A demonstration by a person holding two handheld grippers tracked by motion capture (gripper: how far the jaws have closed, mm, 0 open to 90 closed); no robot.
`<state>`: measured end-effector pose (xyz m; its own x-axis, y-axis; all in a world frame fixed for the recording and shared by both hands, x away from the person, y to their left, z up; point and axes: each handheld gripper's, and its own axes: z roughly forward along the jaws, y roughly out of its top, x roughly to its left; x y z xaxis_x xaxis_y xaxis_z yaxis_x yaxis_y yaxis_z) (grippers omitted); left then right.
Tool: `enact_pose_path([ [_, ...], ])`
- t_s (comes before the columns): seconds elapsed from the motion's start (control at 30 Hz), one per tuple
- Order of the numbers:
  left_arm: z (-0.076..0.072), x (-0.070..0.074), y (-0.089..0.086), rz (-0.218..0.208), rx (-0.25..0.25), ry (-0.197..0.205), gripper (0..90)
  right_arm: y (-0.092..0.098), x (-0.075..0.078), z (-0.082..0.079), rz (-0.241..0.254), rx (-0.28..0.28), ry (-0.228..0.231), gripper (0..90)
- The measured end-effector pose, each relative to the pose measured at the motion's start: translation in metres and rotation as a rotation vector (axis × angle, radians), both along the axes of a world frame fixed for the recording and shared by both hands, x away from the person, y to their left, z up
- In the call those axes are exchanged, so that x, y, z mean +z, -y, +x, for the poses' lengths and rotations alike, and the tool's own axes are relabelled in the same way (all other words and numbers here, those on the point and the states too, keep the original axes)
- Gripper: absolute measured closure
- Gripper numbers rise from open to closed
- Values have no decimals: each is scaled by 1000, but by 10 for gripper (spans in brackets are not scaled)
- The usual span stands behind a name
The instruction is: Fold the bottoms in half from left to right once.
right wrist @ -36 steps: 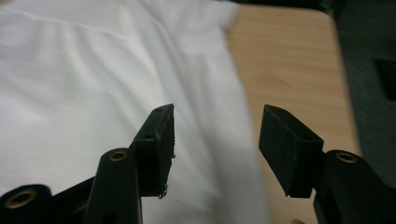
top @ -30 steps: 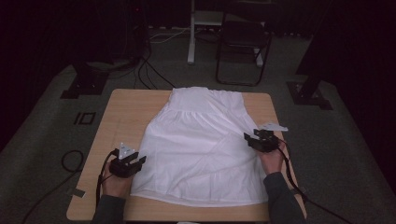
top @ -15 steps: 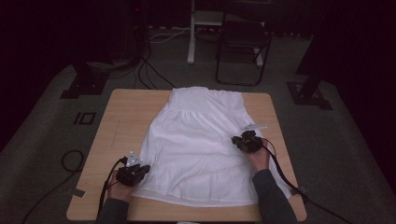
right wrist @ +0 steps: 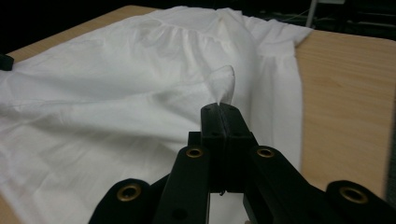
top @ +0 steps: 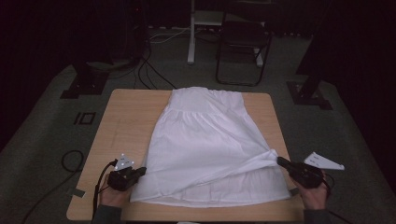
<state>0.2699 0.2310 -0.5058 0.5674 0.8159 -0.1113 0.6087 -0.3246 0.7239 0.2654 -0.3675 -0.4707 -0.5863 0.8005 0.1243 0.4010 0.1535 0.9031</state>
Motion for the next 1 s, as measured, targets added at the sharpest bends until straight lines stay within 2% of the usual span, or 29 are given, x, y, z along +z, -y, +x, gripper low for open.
enact_pose_path([
  [0.07,-1,-2,5,10,-24,-14,897,12,-8,-17,19,-1,11,897],
  [0.13,-1,-6,10,27,-52,-37,893,18,-23,-29,11,6,-1,896],
  [0.2,-1,-9,13,35,-59,-35,827,21,-42,-32,-21,4,-55,882],
  [0.23,-1,-9,13,37,-64,-31,728,22,-52,-32,-38,-5,-96,791],
  [0.3,-1,-7,11,24,-52,-12,639,25,-60,-31,-63,-77,-139,636],
  [0.37,1,-2,7,22,-27,11,588,31,-57,-32,-46,-107,-131,550],
  [0.43,5,3,4,21,-3,43,546,36,-47,-30,-30,-138,-103,510],
  [0.53,22,11,2,50,36,85,529,34,-34,-21,-21,-145,-74,500],
  [0.63,45,15,3,50,54,90,506,19,-28,1,-31,-122,-70,502],
  [0.7,65,15,6,63,77,88,480,4,-28,24,-50,-107,-79,505],
  [0.87,117,7,13,59,132,41,460,-30,-33,78,-96,-71,-105,521],
  [0.9,123,5,15,59,143,36,460,-39,-33,93,-107,-59,-114,523],
  [1.0,147,-2,20,48,167,7,459,-59,-35,124,-131,-43,-131,516],
])
